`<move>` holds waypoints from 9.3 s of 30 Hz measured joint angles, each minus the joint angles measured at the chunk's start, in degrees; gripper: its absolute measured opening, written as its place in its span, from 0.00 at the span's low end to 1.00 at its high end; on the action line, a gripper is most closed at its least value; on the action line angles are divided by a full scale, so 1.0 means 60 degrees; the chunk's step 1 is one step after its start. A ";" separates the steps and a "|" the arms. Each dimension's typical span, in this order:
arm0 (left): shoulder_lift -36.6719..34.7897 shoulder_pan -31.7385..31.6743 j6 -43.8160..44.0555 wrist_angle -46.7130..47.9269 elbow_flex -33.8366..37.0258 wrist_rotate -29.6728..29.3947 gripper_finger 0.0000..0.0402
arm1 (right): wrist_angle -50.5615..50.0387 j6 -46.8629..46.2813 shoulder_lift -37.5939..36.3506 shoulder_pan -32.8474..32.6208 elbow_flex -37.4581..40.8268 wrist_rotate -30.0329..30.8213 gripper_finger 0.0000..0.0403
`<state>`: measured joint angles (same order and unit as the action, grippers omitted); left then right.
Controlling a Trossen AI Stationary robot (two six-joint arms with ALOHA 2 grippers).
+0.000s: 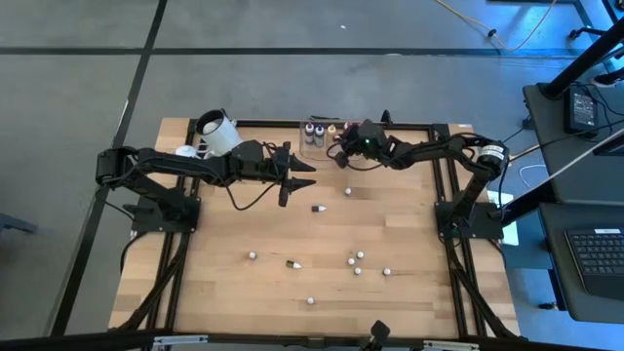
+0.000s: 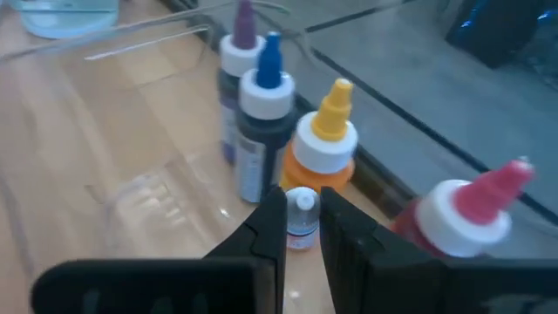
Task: Pick & Place food coloring
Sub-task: Put the small pink food coloring bottle into the transparent container, then put the top small blue food coloring bottle into the transparent container, then put the small purple food coloring bottle into the transparent container
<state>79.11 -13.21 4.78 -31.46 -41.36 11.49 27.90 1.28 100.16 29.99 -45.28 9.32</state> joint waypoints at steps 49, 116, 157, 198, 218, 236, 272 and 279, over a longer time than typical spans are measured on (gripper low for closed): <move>-0.0003 -0.0001 0.0004 0.0073 0.0000 0.0004 0.44 | -0.5870 0.1085 -0.1953 -0.1790 -0.0248 -0.4275 0.30; -0.0007 0.0000 0.0000 0.0069 0.0011 0.0000 0.44 | -0.5067 0.0076 -0.1701 -0.3016 0.0889 -0.1060 0.16; -0.0007 -0.0002 -0.0007 0.0076 0.0009 -0.0058 0.44 | -0.5440 0.0944 -0.0114 0.1001 -0.1784 -0.2273 0.14; -0.0007 -0.0004 -0.0007 0.0082 0.0007 -0.0080 0.44 | -0.8521 0.1502 -0.3477 -0.0372 -0.1978 -0.2601 0.42; 0.2860 0.1047 -0.1511 0.2167 -0.1722 -0.0640 0.43 | -0.5738 0.1376 -0.8495 -0.2079 0.2743 -0.2492 0.42; 0.4066 0.1257 -0.0675 0.2062 -0.1781 -0.0714 0.43 | -0.5806 0.1373 -0.8470 -0.2076 0.2747 -0.2491 0.42; 0.5130 0.1371 0.0003 0.3189 -0.1784 -0.2794 0.29 | -0.5810 0.1373 -0.8462 -0.2072 0.2747 -0.2488 0.42; 0.5192 0.1366 -0.0082 0.3183 -0.1803 -0.2681 0.20 | -0.5814 0.1373 -0.8462 -0.2072 0.2749 -0.2485 0.42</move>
<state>110.26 -5.02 4.28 -12.36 -52.18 -4.60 -6.98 9.52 49.39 17.56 -28.79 -5.58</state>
